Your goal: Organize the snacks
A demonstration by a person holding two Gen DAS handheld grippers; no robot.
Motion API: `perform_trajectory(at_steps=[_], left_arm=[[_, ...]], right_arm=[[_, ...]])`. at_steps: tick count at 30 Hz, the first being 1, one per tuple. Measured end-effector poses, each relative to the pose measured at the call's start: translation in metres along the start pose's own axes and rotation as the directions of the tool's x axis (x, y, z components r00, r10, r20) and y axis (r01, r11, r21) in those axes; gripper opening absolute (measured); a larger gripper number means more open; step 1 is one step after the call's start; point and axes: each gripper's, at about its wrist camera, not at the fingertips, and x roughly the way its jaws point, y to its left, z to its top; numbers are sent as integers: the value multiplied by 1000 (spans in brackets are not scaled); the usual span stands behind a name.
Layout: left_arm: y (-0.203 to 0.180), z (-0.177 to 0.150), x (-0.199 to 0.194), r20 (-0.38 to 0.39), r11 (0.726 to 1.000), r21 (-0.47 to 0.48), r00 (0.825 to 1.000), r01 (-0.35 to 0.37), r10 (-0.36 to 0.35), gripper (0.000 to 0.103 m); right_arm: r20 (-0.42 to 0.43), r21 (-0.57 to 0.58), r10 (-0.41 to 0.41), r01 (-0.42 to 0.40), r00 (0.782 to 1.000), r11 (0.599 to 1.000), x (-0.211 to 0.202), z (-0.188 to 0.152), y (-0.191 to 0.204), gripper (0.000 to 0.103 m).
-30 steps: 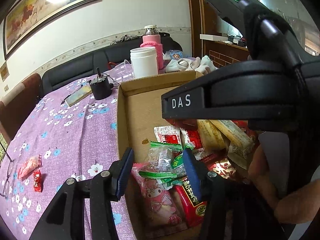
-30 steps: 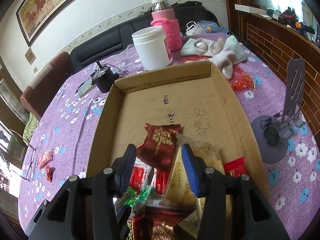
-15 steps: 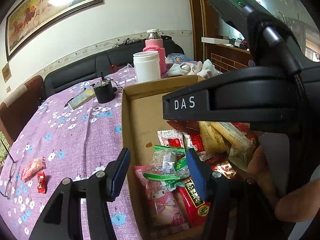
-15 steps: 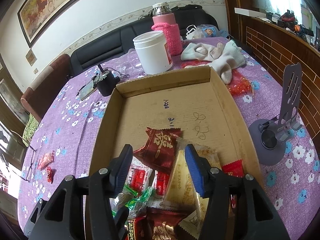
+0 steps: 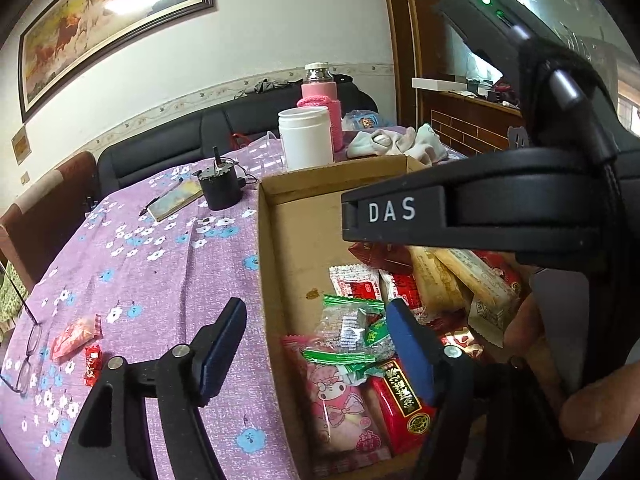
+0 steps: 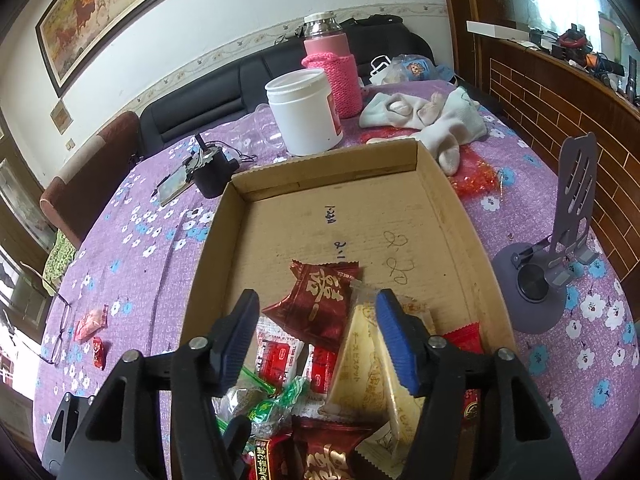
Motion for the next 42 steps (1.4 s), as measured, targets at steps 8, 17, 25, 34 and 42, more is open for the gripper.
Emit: perform_trajectory(at_steps=[8, 17, 25, 34, 42], left_arm=[[5, 3, -4, 18, 1000, -16, 1000, -4, 4, 85], [16, 6, -18, 68, 997, -70, 998, 21, -16, 91], [18, 9, -33, 102, 995, -84, 994, 55, -46, 92], [33, 9, -61, 79, 996, -77, 996, 53, -47, 100], [55, -47, -87, -73, 996, -84, 997, -14, 8, 102]], right_arm=[[38, -4, -27, 27, 999, 1000, -10, 2, 2, 66], [189, 1, -129, 131, 973, 991, -70, -11, 2, 75], [307, 30, -255, 259, 917, 965, -132, -57, -19, 84], [319, 55, -278, 275, 906, 960, -144, -111, -27, 86], [342, 15, -256, 267, 904, 964, -140, -124, -4, 95]])
